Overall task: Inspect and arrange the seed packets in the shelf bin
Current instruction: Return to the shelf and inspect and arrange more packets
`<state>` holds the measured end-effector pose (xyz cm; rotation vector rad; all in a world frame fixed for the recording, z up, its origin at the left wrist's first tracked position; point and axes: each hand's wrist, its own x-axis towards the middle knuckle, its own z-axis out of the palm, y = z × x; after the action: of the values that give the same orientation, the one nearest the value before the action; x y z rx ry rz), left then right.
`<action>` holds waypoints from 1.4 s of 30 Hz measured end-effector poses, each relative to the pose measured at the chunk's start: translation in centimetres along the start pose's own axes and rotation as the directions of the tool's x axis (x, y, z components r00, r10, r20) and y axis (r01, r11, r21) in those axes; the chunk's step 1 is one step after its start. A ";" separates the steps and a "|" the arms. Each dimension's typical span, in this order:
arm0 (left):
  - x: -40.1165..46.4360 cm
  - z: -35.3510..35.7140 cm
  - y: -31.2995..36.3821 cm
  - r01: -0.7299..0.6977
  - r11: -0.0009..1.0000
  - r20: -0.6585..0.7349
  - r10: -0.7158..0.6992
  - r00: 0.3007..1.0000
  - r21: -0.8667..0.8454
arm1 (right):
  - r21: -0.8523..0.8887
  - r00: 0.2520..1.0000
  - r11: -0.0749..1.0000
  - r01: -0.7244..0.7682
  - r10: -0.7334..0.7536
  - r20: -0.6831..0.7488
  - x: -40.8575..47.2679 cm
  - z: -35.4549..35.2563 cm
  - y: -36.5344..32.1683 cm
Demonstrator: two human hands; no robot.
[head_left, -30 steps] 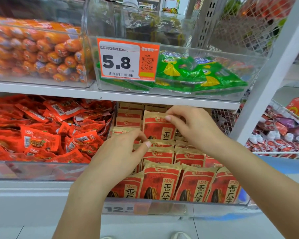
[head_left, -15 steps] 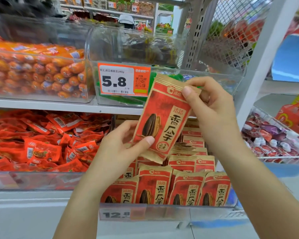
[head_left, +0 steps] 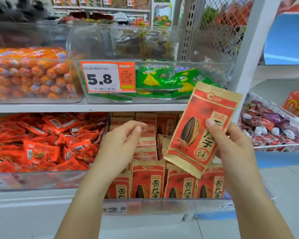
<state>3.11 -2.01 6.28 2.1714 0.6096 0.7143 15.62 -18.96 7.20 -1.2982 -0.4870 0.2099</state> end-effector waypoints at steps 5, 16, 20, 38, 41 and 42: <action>4.1 2.7 -0.5 0.042 0.888 0.286 -0.192 0.939 0.458 | -0.176 0.999 0.983 0.047 -0.044 0.023 1.2 -0.4 1.2; 9.6 6.2 -2.6 -0.006 0.687 0.428 -0.446 0.786 0.726 | -0.105 1.000 0.994 0.022 -0.020 0.019 1.9 -1.9 1.2; 8.8 5.2 -1.8 -0.043 0.747 0.446 -0.348 0.825 0.663 | -0.031 0.999 0.999 0.029 -0.028 0.019 1.9 -2.5 0.5; 4.2 1.7 2.0 -0.199 0.739 0.462 -0.168 0.871 0.644 | -0.015 0.999 0.999 0.036 -0.035 0.025 1.4 -2.0 0.2; 7.6 3.1 -0.9 -0.160 0.658 0.421 -0.260 0.869 0.736 | -0.012 1.000 1.000 0.023 -0.023 0.017 1.5 -1.8 0.2; 8.5 3.6 -1.8 -0.151 0.636 0.417 -0.290 0.862 0.756 | -0.016 1.000 1.000 0.023 -0.023 0.017 1.6 -1.8 0.3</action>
<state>11.28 2.50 5.38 2.9404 0.7996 -0.2917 17.88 -19.81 6.94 -1.3071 -0.5191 0.1982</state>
